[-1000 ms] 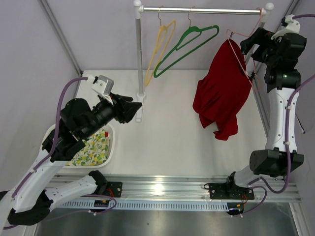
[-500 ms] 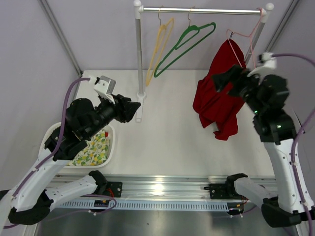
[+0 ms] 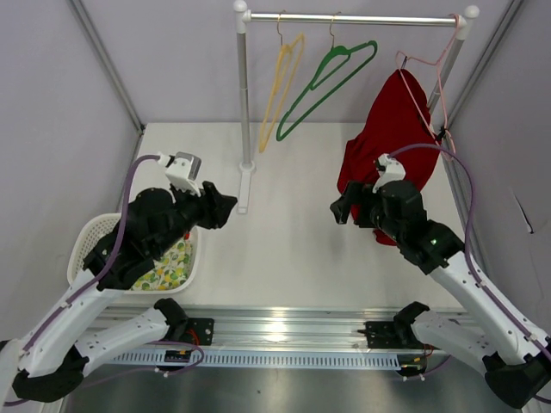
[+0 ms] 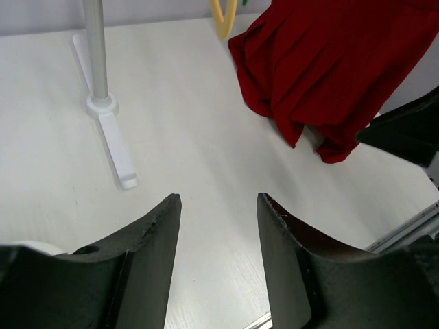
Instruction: Place the skirt on the hanger
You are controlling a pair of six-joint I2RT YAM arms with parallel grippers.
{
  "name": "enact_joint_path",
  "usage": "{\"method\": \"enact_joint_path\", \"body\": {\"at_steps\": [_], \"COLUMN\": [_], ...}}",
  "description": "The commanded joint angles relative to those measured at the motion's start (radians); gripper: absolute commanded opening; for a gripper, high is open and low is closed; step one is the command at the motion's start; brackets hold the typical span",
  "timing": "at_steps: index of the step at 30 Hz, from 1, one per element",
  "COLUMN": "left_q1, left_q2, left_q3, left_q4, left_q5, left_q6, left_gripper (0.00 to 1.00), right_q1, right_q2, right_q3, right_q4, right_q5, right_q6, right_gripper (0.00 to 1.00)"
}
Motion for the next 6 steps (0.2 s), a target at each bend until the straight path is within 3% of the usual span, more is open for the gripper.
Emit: {"method": "enact_joint_path", "body": {"at_steps": [1,6], "left_q1": [0.001,0.001], "left_q2": [-0.014,-0.018], "left_q3": [-0.032,-0.062], "left_q4": [0.008,0.006], "left_q5": [-0.030,-0.042], "left_q6": [-0.064,-0.078], "left_gripper": [0.53,0.53], "right_q1": [-0.017,-0.036], "right_q2": [-0.003,-0.025], "right_q3": [0.051,0.031], "right_q4": [-0.008,0.001], "right_q5": [0.048,0.025], "right_q6": [-0.015,-0.045], "right_gripper": [0.99,1.00]}}
